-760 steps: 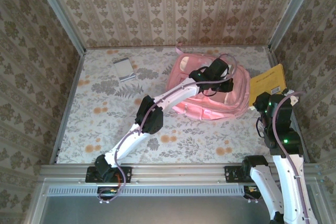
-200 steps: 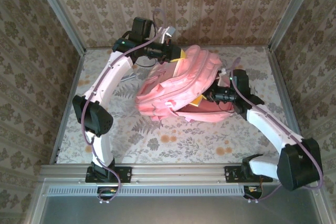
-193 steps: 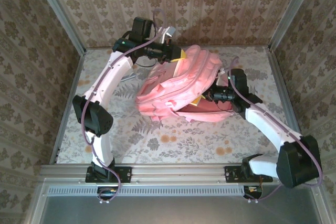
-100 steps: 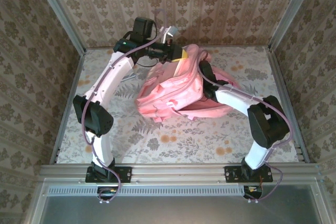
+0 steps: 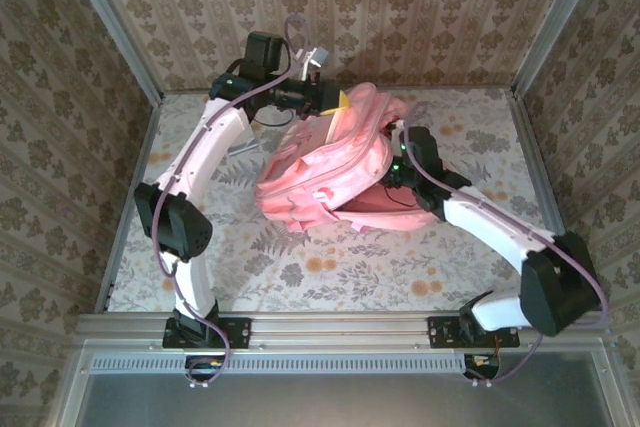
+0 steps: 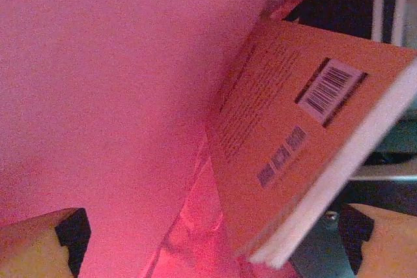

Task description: Pack the student bag

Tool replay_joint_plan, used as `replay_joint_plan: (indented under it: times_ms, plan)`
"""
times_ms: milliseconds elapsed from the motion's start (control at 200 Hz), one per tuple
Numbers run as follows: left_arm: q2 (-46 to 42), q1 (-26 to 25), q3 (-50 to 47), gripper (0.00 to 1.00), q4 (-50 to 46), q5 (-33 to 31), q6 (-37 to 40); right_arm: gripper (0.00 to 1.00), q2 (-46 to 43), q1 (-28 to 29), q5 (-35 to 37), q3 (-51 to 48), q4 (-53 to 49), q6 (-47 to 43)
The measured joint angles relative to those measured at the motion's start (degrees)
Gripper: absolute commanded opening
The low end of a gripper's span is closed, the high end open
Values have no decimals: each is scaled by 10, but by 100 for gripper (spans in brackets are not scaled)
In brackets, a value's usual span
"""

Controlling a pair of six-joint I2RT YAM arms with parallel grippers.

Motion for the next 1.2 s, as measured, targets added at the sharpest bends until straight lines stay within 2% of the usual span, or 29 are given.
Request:
replay_joint_plan:
  times_ms: [140, 320, 475, 640, 695, 800, 865, 940, 1080, 1200]
  plan:
    - [-14, 5, -17, 0, 3, -2, -6, 99, -43, -28, 12, -34, -10, -4]
    - [-25, 5, -36, 0, 3, -9, -4, 94, -115, -78, 65, -82, -76, 2]
    - [-42, -6, -66, 0, -10, -35, 31, 94, -254, -99, 165, -117, -165, 5]
    - [-62, -56, -135, 2, -14, -79, 73, 94, -382, -99, 272, -127, -228, -4]
    - [-62, -76, -166, 7, -2, -92, 75, 94, -393, -99, 293, -126, -239, -8]
    - [-51, -104, -204, 28, 10, -104, 73, 94, -377, -99, 308, -122, -260, -20]
    - [-40, -109, -208, 43, 21, -104, 71, 94, -361, -99, 309, -118, -266, -25]
    - [-32, -102, -207, 52, 35, -103, 58, 94, -346, -99, 308, -115, -271, -33]
    - [-31, -46, -191, 58, 52, -113, 38, 94, -343, -99, 304, -114, -277, -48]
    - [-33, 37, -173, 64, 50, -169, 30, 94, -336, -98, 296, -110, -276, -64]
